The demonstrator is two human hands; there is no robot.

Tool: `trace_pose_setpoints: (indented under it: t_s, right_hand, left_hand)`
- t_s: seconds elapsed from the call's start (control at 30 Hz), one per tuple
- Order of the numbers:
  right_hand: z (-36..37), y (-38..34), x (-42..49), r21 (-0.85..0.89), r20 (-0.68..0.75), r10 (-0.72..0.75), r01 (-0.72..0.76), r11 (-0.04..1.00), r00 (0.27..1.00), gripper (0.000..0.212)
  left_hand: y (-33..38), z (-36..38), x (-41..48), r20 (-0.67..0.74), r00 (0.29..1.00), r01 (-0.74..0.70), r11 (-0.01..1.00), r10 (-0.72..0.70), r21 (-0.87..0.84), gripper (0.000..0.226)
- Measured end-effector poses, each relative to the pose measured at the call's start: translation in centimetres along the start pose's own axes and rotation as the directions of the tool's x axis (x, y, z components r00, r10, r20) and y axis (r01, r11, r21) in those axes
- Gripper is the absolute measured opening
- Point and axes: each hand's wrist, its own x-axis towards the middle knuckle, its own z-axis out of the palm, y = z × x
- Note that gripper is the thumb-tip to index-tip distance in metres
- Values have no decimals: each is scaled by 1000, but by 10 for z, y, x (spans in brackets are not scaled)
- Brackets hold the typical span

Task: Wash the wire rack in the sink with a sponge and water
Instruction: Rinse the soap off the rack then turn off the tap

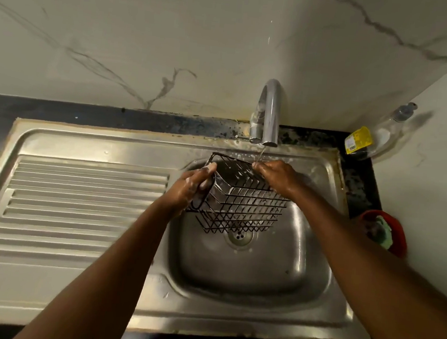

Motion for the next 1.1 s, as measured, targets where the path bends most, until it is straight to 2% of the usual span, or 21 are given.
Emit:
trace_pose_setpoints:
  t_s: [0.07,0.13,0.2,0.27,0.3,0.33,0.4,0.5,0.6,0.67,0.73,0.83,0.93,1.03,1.1]
  right_hand:
    - [6,2,-2,-63,-99,19,-25,998,995,48]
    - [13,-4,-7,-153,-208,38,-71,986,977,47]
    - [25,-8,-13,-246,-399,-15,-91,965,917,41]
    - [41,-15,-21,-288,-499,-77,-81,954,863,44]
    - [48,-24,-24,-253,-466,-41,-89,963,884,54]
    - [59,-34,-27,-192,-376,17,-96,977,927,63]
    - [82,-57,-38,-151,-191,90,-120,981,977,69]
    - [95,-73,-47,-157,-204,48,-81,984,978,67]
    - [85,-57,-35,-157,-153,79,-103,982,985,71]
    - [73,-35,-11,-28,-89,235,-239,971,968,74]
    - [61,-2,22,52,-99,402,-399,916,910,79]
    - [47,15,44,64,-80,496,-493,868,864,77]
    - [54,-23,20,10,-139,430,-433,901,892,73]
    - [88,-69,-19,-127,-109,102,-116,985,989,70]
    - [86,-89,-40,-186,-130,-21,-4,983,991,66]
  left_hand:
    - [7,10,6,-81,997,3,999,0,41,42]
    - [6,22,9,-225,974,-11,998,26,67,38]
    - [-1,32,11,-350,933,-39,992,80,123,43]
    - [-1,38,12,-420,901,-51,989,106,139,42]
    - [-1,42,13,-426,897,-46,984,116,171,42]
    - [-2,46,14,-429,895,-30,975,124,220,47]
    - [-8,50,16,-422,900,9,962,111,272,60]
    - [-17,48,20,-380,923,-14,993,57,113,63]
    - [-9,44,21,-379,923,-21,992,66,122,64]
    - [3,45,16,-416,908,0,995,44,105,64]
    - [10,43,15,-428,904,-5,999,27,52,52]
    - [13,40,15,-458,889,5,1000,2,13,40]
    - [14,47,15,-497,868,-7,1000,12,11,52]
    - [4,46,20,-481,874,-14,991,76,132,62]
    - [-2,42,22,-452,887,-51,993,96,110,53]
